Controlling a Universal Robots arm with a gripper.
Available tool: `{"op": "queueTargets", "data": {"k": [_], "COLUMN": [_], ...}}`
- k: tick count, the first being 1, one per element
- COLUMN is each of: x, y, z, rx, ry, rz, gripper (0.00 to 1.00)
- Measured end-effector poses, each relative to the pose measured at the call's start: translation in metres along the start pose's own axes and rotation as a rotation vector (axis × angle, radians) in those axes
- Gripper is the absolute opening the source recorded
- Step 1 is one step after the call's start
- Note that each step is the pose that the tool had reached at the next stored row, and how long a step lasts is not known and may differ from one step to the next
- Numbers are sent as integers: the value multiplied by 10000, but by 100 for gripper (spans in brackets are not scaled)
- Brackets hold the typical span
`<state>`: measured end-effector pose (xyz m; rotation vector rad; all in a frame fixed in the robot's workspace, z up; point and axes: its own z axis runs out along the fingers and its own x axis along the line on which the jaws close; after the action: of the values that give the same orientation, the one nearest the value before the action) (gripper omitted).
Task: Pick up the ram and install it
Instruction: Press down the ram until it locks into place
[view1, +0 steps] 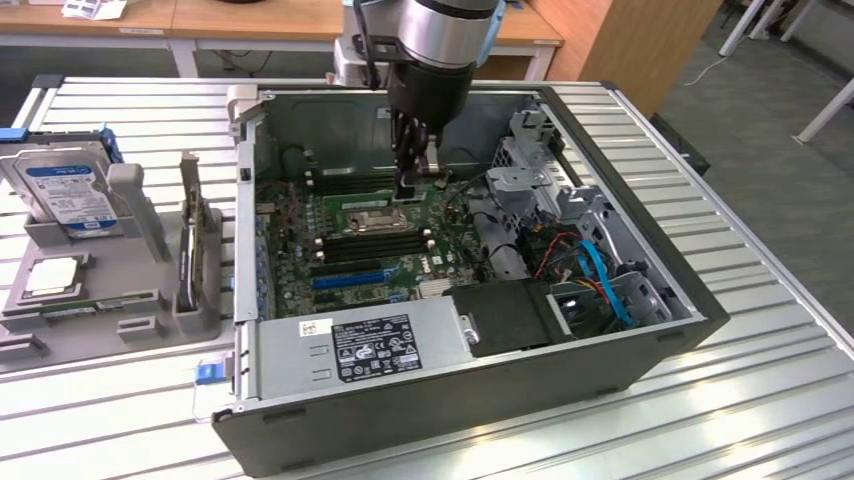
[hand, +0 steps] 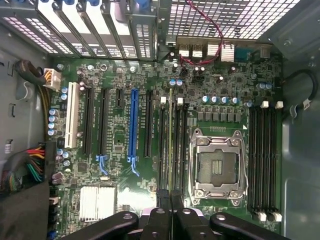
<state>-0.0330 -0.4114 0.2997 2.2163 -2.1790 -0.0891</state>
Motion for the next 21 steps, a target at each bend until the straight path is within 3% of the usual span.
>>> {"op": "queueTargets", "data": {"k": [21], "x": [4], "y": [-14], "z": [218], "rx": [0], "ry": [0], "rz": [0], "gripper": [12]}}
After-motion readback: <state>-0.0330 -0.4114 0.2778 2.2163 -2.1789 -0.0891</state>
